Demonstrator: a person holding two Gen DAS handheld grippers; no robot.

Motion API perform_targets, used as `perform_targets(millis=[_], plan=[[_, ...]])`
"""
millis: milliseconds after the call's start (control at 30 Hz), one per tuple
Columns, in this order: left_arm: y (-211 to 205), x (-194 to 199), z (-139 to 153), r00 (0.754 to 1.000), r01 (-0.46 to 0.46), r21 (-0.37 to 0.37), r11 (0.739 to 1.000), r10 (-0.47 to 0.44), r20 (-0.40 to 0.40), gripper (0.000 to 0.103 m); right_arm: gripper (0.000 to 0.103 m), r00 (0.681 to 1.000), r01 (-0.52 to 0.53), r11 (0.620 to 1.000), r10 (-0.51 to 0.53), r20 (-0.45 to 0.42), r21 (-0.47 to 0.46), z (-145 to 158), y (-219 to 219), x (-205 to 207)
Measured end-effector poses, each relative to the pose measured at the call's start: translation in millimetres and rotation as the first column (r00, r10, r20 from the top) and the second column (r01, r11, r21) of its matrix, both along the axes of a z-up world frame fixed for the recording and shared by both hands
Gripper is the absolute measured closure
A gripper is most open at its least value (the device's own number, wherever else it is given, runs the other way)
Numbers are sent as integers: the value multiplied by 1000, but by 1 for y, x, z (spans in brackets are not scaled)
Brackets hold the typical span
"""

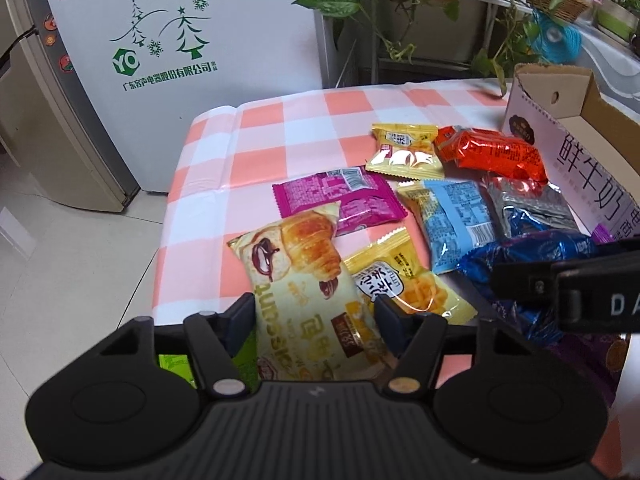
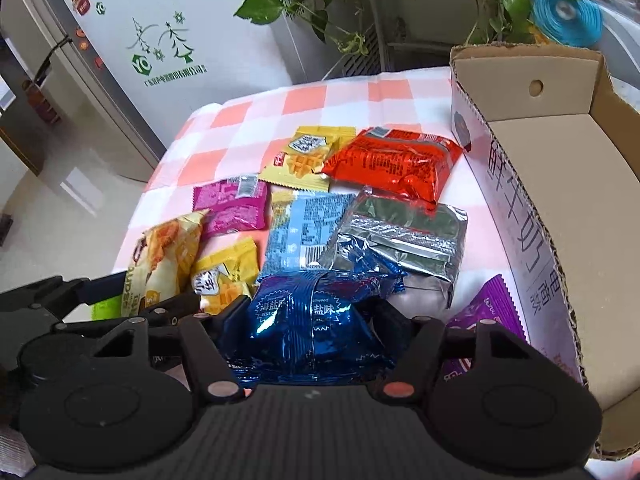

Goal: Organize snacks
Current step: 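Lift the croissant bag with the left gripper while the right gripper grasps the blue foil bag, then carry both bags to the cardboard box and release them inside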

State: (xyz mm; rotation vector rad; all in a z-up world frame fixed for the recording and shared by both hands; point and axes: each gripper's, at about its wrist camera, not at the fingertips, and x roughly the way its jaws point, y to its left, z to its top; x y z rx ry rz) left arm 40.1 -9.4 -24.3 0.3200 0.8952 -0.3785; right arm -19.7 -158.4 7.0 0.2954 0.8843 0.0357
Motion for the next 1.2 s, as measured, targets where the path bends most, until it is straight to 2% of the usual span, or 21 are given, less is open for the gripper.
perform_targets(millis=[300, 367, 600, 767, 867, 967, 1033, 1100, 1200], plan=[[-2, -14, 10, 998, 32, 11, 999, -33, 53, 50, 31, 998, -13, 1000, 13, 58, 10, 15, -2, -8], [-1, -17, 13, 998, 39, 0, 999, -39, 58, 53, 31, 998, -16, 1000, 14, 68, 16, 17, -3, -10], [3, -27, 24, 996, 43, -43, 998, -40, 75, 55, 31, 996, -15, 1000, 14, 88, 14, 21, -6, -12], [17, -20, 24, 999, -9, -114, 993, 13, 33, 55, 31, 997, 2, 1000, -3, 81, 13, 19, -9, -11], [25, -13, 21, 999, -43, -167, 985, 43, -6, 46, 31, 997, 9, 1000, -11, 76, 21, 18, -11, -11], [29, -8, 23, 997, -73, -219, 973, 69, -26, 31, 31, 997, 10, 1000, -12, 77, 26, 18, -10, -10], [28, -3, 24, 998, -69, -232, 970, 67, -18, 18, 31, 997, 10, 999, -12, 78, 33, 18, -9, -9], [27, 4, 22, 995, -95, -219, 971, 95, -11, 16, 31, 997, 5, 999, -8, 77, 40, 18, -8, -9], [29, 15, 11, 988, -152, -238, 959, 141, -66, 16, 31, 997, -5, 999, 2, 76, 38, 18, -5, -8]])
